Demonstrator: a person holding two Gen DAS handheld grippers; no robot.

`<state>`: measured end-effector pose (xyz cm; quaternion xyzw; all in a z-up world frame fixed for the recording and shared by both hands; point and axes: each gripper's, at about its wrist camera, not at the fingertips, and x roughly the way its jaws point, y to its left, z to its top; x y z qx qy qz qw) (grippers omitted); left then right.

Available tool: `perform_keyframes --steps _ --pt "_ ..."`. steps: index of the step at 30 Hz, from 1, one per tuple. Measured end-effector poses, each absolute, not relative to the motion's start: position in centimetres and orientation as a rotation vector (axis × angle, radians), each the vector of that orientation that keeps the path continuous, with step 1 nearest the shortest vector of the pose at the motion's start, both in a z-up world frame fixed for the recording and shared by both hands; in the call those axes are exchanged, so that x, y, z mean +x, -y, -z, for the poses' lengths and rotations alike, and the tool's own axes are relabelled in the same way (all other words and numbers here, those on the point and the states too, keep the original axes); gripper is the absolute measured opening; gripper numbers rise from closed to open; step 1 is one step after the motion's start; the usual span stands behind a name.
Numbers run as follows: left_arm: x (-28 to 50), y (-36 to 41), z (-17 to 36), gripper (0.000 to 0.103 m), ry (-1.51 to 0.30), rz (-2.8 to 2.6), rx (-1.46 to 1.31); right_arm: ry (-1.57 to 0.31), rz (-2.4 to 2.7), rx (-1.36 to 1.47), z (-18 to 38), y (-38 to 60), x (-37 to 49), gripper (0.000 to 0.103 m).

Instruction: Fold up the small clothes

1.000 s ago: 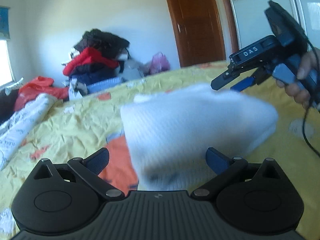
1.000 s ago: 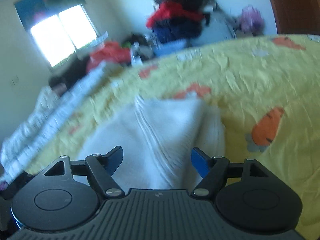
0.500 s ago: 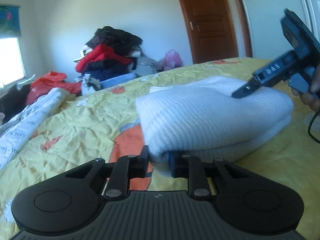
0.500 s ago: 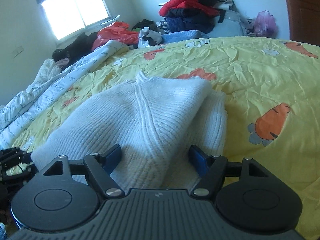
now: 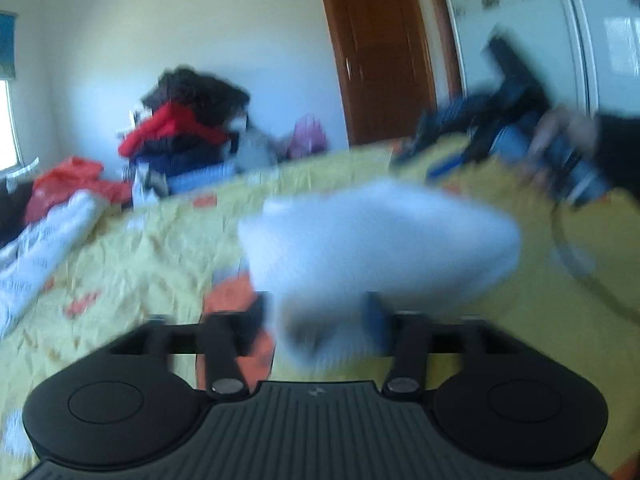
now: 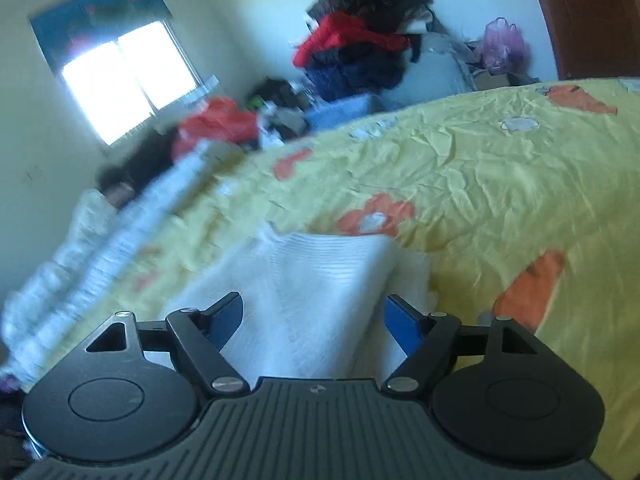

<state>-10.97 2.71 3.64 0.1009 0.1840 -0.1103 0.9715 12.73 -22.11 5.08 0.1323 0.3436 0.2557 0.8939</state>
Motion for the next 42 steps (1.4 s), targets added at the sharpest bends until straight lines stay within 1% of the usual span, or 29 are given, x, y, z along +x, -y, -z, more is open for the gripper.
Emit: perform_keyframes --steps 1,2,3,4,5,6,7,8,11,13,14,15,16,17,18,19,20,22,25,26,28,30,31,32,33,34,35,39,42 --pt "-10.5 -2.2 -4.1 0.089 -0.327 0.212 0.201 -0.746 -0.515 0.259 -4.6 21.5 13.9 0.081" --pt "-10.2 -1.7 -4.3 0.089 -0.295 0.217 0.201 -0.796 -0.502 0.25 -3.8 20.9 15.3 0.082" --pt "-9.3 -1.2 -4.2 0.089 -0.294 0.232 0.203 -0.835 -0.486 0.246 -2.8 20.5 16.6 0.078" --pt "-8.2 -0.6 -3.9 0.089 -0.322 0.238 0.208 -0.838 -0.475 0.256 -2.2 20.3 17.1 0.068" --pt "-7.2 -0.1 -3.5 0.089 -0.356 0.238 0.214 -0.817 -0.485 0.265 -2.2 20.4 17.4 0.044" --pt "-6.6 0.3 -2.9 0.089 -0.385 0.253 0.218 -0.801 -0.501 0.281 -2.5 20.6 17.2 0.013" --pt "-6.2 0.5 -2.6 0.089 -0.4 0.276 0.211 -0.784 -0.527 0.316 -3.1 21.3 17.2 0.015" --pt "-6.0 0.7 -2.1 0.089 -0.423 0.299 0.2 -0.751 -0.541 0.319 -3.3 21.9 16.8 0.014" --pt "-5.6 1.5 -0.4 0.091 -0.424 0.287 0.244 -0.804 -0.509 0.288 -1.1 22.7 16.8 0.013" --pt "-5.5 2.0 0.4 0.091 -0.419 0.266 0.273 -0.767 -0.502 0.322 -1.0 22.9 16.0 0.014" --pt "-5.5 1.9 0.3 0.091 -0.418 0.265 0.27 -0.753 -0.492 0.322 -1.3 22.8 15.6 0.02" --pt "-5.6 1.7 0.0 0.091 -0.419 0.265 0.26 -0.743 -0.466 0.301 -1.7 22.4 15.2 0.029" --pt "-6.0 1.4 -0.4 0.092 -0.413 0.264 0.25 -0.73 -0.439 0.268 -2.3 22.0 14.6 0.037" --pt "-6.5 1.1 -0.8 0.092 -0.401 0.259 0.239 -0.699 -0.42 0.232 -3.3 21.6 13.6 0.035" --pt "-7.3 0.9 -1.2 0.092 -0.387 0.254 0.232 -0.653 -0.419 0.201 -4.2 21.2 12.4 0.037" --pt "-8.0 0.7 -1.3 0.092 -0.373 0.247 0.227 -0.595 -0.442 0.175 -5.3 20.7 10.6 0.046" --pt "-8.6 0.4 -1.5 0.092 -0.364 0.242 0.225 -0.563 -0.464 0.161 -6.0 20.5 9.4 0.052" --pt "-9.2 0.0 -1.5 0.092 -0.375 0.24 0.222 -0.53 -0.535 0.104 -7.0 19.0 6.8 0.057" --pt "-8.7 -0.3 -0.6 0.092 -0.421 0.216 0.23 -0.609 -0.635 -0.038 -5.4 16.0 5.0 0.059" --pt "-8.4 -0.4 -0.3 0.092 -0.445 0.202 0.231 -0.646 -0.62 -0.096 -3.8 15.5 5.2 0.056" --pt "-8.2 -1.0 -0.1 0.092 -0.476 0.166 0.21 -0.593 -0.635 -0.057 -2.6 16.8 5.3 0.054" --pt "-8.9 -2.3 -0.7 0.092 -0.462 0.151 0.173 -0.621 -0.585 0.007 -3.8 17.6 4.9 0.052" --pt "-9.4 -2.9 -1.1 0.092 -0.451 0.148 0.158 -0.625 -0.561 0.019 -4.5 17.9 4.2 0.056" --pt "-9.9 -3.4 -1.5 0.092 -0.44 0.137 0.15 -0.615 -0.545 0.019 -5.1 18.2 3.1 0.064" --pt "-10.3 -4.1 -2.0 0.092 -0.424 0.117 0.144 -0.598 -0.533 0.011 -5.5 18.5 1.8 0.07" --pt "-10.9 -4.5 -2.4 0.092 -0.414 0.1 0.14 -0.584 -0.523 0.002 -5.8 19.0 0.6 0.081" --pt "-11.2 -5.1 -3.0 0.092 -0.403 0.083 0.137 -0.576 -0.509 -0.006 -6.0 19.2 -0.7 0.086" --pt "-13.8 -6.9 -5.9 0.093 -0.3 0.01 0.167 -0.546 -0.463 0.013 -6.3 22.3 -6.5 0.086" --pt "-16.0 -9.0 -8.4 0.098 -0.216 -0.035 0.18 -0.522 -0.358 -0.061 -6.7 24.9 -9.9 0.088"
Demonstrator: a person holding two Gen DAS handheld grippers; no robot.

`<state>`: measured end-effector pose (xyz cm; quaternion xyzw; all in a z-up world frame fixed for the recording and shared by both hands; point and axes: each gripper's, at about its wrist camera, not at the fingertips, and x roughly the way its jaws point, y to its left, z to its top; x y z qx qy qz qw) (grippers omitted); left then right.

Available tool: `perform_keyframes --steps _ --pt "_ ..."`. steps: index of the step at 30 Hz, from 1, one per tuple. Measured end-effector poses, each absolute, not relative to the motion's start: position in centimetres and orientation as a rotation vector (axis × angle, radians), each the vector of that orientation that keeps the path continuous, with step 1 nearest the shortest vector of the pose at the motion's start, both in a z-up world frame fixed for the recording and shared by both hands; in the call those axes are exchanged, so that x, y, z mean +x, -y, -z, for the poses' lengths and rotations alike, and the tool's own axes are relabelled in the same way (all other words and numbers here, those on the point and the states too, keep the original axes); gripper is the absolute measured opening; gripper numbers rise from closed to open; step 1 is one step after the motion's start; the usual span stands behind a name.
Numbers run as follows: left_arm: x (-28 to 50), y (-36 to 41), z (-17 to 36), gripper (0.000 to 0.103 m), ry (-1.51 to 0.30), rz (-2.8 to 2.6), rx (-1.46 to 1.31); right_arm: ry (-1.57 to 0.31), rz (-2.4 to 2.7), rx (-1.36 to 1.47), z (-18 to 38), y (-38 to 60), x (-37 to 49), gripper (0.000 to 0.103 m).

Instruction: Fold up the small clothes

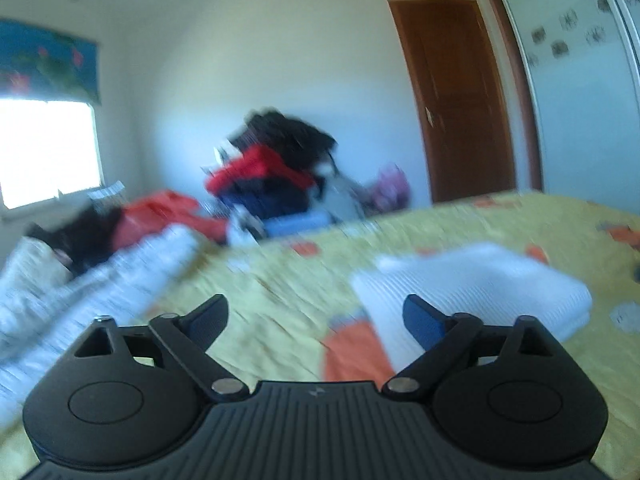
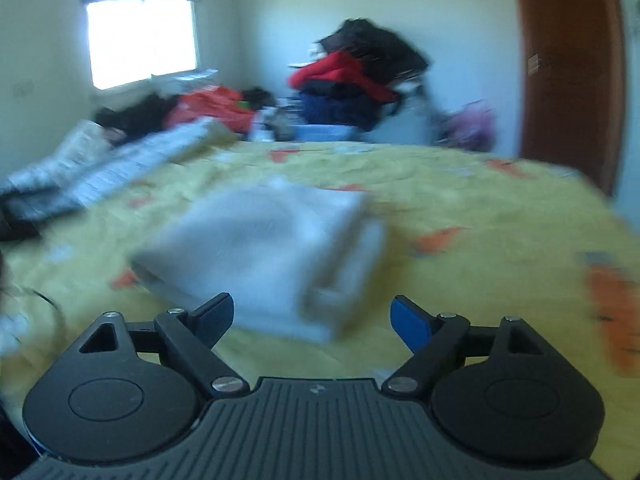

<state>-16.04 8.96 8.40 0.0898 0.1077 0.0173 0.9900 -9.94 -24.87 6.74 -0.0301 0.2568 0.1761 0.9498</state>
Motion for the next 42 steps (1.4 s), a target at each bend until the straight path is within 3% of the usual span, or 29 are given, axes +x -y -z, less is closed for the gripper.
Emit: perform_keyframes --steps 4,8,11,23,30,42 --pt "-18.5 -11.1 -11.5 0.098 -0.168 -0.054 0.145 -0.523 -0.17 -0.195 -7.5 27.4 -13.5 0.094" --pt "-22.4 -12.0 -14.3 0.103 -0.09 -0.026 0.079 -0.489 -0.289 -0.048 -9.4 28.1 -17.1 0.103" --pt "-23.8 -12.0 -14.5 0.103 -0.062 0.044 0.012 -0.432 -0.406 0.018 -9.5 26.9 -18.0 0.103" --pt "-10.8 -3.0 -1.5 0.103 -0.512 0.026 0.019 -0.78 -0.124 0.081 1.3 18.8 -5.4 0.101" --pt "-7.1 -1.7 1.4 0.103 -0.697 0.011 0.028 -0.703 -0.076 -0.034 2.8 16.8 -4.1 0.103" --pt "-6.5 -2.4 1.8 0.103 -0.704 0.023 -0.009 -0.675 -0.066 -0.034 3.0 16.8 -4.2 0.103"
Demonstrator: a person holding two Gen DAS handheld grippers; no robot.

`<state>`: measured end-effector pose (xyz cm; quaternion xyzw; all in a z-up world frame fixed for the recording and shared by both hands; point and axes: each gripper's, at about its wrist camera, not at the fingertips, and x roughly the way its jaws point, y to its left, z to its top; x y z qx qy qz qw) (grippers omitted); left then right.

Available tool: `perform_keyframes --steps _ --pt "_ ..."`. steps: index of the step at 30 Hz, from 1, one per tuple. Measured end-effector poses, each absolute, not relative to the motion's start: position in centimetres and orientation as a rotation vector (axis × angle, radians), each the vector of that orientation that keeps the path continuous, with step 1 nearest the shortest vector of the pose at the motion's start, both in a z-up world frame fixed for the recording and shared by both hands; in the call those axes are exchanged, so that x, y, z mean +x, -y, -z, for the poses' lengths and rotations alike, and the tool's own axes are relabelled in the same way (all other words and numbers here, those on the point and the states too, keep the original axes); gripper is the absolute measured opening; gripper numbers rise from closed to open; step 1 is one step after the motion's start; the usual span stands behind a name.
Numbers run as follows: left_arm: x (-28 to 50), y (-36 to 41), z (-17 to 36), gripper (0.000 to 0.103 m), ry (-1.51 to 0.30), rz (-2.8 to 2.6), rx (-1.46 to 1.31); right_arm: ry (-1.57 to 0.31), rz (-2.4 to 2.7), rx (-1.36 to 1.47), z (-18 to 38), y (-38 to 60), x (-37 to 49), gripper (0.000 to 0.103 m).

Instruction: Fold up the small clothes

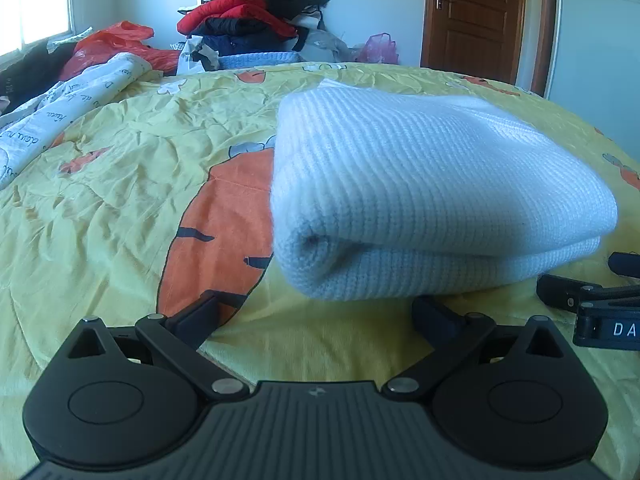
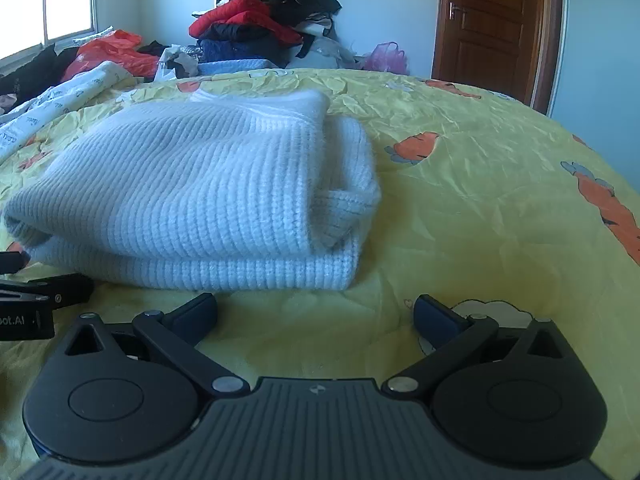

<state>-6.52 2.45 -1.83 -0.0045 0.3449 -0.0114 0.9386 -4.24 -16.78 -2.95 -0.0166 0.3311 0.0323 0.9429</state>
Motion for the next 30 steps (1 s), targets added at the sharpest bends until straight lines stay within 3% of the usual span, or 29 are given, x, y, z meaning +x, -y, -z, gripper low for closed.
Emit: perform_keyframes --steps 30 --pt "-6.66 -1.64 1.55 0.103 -0.724 -0.054 -0.037 -0.674 -0.066 -0.034 2.95 16.83 -4.47 0.103"
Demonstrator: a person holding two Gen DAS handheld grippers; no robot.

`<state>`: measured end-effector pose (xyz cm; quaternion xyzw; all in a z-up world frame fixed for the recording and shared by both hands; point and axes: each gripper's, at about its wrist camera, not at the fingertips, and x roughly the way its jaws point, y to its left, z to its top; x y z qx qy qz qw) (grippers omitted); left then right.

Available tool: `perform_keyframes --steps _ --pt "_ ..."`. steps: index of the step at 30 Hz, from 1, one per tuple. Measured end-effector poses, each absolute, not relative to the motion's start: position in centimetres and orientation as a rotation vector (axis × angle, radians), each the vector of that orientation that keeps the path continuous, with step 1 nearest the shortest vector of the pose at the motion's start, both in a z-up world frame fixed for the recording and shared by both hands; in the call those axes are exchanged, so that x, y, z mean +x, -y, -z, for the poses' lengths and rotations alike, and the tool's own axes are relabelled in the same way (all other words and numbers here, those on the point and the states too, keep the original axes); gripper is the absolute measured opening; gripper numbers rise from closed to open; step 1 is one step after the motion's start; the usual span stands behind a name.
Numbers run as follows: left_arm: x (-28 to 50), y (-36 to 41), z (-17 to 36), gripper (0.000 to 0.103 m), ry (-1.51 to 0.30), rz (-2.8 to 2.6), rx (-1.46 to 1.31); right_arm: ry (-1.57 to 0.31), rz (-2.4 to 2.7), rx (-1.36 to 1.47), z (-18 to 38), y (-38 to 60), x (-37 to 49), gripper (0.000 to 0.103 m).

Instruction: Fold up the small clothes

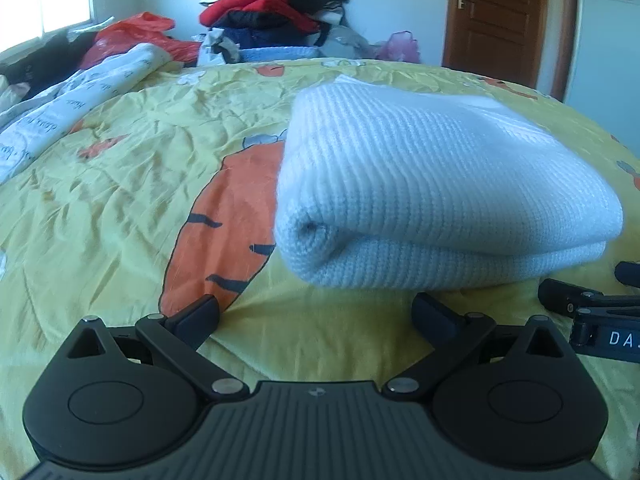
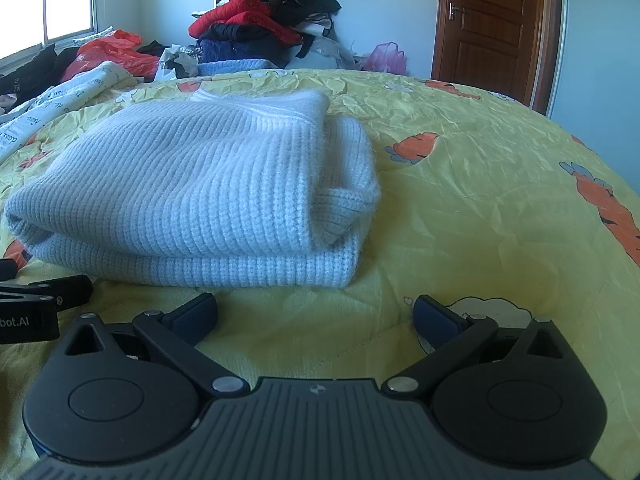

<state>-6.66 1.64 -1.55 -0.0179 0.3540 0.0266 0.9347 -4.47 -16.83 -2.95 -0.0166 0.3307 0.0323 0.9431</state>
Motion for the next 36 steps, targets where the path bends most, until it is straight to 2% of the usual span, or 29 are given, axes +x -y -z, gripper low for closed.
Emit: perform_keyframes --steps 18,26,36 --pt "-7.7 -1.0 0.6 0.103 -0.754 -0.071 -0.031 -0.686 -0.073 -0.046 2.7 16.9 -4.9 0.103" --pt "-12.9 -0.9 -2.9 0.103 -0.667 -0.031 -0.089 -0.715 -0.101 -0.014 0.7 16.7 -10.4 0.103" --pt "-15.2 0.2 -4.7 0.103 -0.616 -0.019 -0.048 -0.637 -0.079 -0.09 -1.5 15.5 -12.6 0.103"
